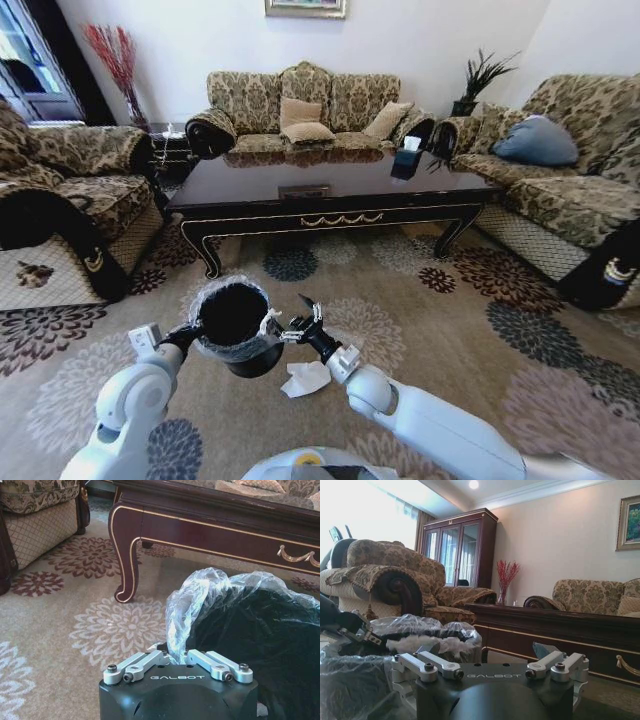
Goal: Move to the front of the table and pick up the trash from the floor, then place it into the trash bin.
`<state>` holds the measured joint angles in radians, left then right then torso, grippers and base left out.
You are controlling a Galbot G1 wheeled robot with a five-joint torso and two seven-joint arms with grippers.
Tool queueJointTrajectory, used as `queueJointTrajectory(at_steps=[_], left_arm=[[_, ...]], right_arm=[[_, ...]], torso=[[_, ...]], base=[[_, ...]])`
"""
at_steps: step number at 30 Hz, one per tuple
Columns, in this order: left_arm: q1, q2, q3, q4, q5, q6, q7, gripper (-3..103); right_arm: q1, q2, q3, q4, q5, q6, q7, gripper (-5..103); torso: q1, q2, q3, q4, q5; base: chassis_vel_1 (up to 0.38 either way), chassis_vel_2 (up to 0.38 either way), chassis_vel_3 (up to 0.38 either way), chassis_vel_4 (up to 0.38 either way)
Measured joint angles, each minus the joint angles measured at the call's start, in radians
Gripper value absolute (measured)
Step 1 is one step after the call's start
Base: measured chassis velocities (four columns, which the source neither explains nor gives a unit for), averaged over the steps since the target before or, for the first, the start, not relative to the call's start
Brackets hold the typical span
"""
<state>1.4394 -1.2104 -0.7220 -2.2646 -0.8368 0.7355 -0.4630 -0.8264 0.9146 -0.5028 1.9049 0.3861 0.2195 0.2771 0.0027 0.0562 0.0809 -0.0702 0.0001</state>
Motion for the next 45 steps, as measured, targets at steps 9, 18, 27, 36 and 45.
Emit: queueJointTrajectory(at_steps=[9,18,27,36,45], left_arm=[[-0.015,-0.037,0.032,0.035,0.027,0.0,0.01,4],[-0.021,-0.018,-0.038,0.048,0.014,0.0,0.015,4],[-0.029,0.022,-0.178,0.129,-0.041,0.0,-0.005,4],[-0.001,0.027,-0.244,0.183,-0.049,0.0,0.005,4],[0.076,0.009,-0.297,0.146,-0.048,0.0,0.011,4]], right_arm=[[0.072,0.017,-0.063,-0.002,0.004,-0.018,0.001,100],[0.054,0.017,0.055,-0.032,0.095,-0.042,0.009,100],[0.065,0.022,0.153,-0.157,0.359,-0.441,0.253,100],[0.051,0.134,0.191,-0.457,0.336,-0.469,0.253,100],[0.106,0.299,0.21,-0.742,0.125,-0.424,0.006,100]], torso=[[0.0,0.0,0.0,0.0001,-0.0002],[0.0,0.0,0.0,0.0002,-0.0002],[0.0,0.0,0.0,0.0009,-0.0003],[0.0,0.0,0.0,-0.0004,-0.0001],[0.0,0.0,0.0,0.0004,-0.0003]], base=[[0.0,0.0,0.0,0.0],[0.0,0.0,0.0,0.0],[0.0,0.0,0.0,0.0],[0.0,0.0,0.0,0.0],[0.0,0.0,0.0,0.0]])
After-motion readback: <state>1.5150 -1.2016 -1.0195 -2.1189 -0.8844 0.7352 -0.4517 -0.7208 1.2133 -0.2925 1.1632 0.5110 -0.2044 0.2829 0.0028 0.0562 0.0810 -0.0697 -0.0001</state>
